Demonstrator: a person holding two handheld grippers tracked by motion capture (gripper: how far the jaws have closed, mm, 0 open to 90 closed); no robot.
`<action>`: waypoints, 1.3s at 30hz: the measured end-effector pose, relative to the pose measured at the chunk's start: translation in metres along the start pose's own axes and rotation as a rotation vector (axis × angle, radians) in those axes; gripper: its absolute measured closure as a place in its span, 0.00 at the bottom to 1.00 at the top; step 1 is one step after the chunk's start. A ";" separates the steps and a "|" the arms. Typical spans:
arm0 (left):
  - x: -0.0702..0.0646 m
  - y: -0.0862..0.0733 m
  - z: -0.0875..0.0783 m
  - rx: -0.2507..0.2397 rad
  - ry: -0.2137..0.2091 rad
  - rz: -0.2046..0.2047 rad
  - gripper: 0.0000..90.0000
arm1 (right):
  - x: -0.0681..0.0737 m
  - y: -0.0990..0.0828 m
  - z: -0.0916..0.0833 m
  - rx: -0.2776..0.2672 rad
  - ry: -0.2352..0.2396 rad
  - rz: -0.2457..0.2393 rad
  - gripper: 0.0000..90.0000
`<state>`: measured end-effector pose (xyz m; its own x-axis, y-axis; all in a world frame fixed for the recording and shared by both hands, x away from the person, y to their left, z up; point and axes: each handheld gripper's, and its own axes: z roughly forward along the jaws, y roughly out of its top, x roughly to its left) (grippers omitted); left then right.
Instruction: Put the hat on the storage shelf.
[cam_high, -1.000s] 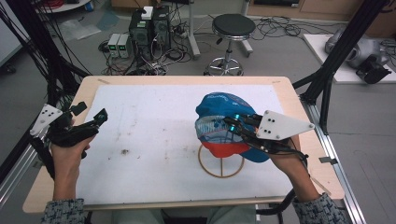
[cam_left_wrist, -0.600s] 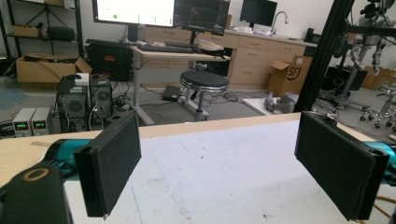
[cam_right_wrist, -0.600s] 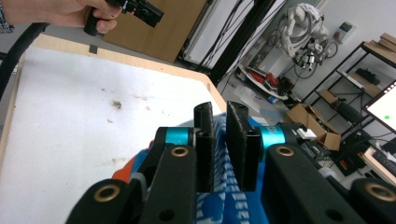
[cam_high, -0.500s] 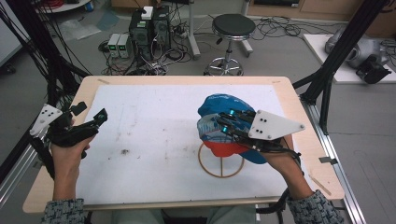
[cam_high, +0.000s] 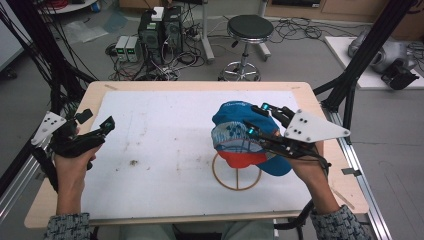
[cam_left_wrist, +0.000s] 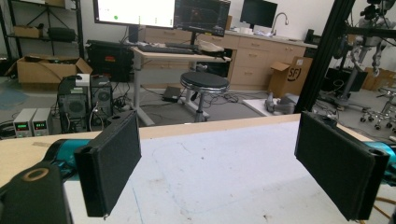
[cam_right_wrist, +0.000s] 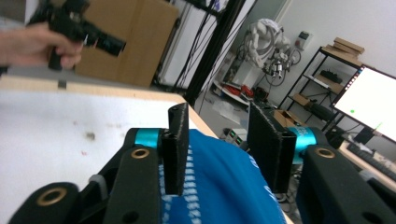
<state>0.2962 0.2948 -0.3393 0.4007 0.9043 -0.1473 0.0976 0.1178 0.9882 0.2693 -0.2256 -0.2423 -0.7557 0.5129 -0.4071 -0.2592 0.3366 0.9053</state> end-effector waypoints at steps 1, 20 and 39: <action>0.000 0.000 0.000 0.001 0.000 0.000 0.16 | -0.003 -0.001 -0.003 -0.011 -0.005 0.018 0.63; 0.002 0.000 -0.001 0.001 0.003 -0.004 0.16 | -0.033 -0.033 -0.051 -0.060 -0.227 0.150 0.41; 0.000 -0.002 0.002 0.009 -0.003 -0.001 0.16 | -0.042 -0.092 -0.085 0.001 -0.443 0.318 0.22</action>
<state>0.2977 0.2935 -0.3411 0.4037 0.9027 -0.1487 0.1060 0.1153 0.9877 0.2739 -0.3449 -0.2977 -0.4707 0.8733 -0.1254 -0.0586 0.1109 0.9921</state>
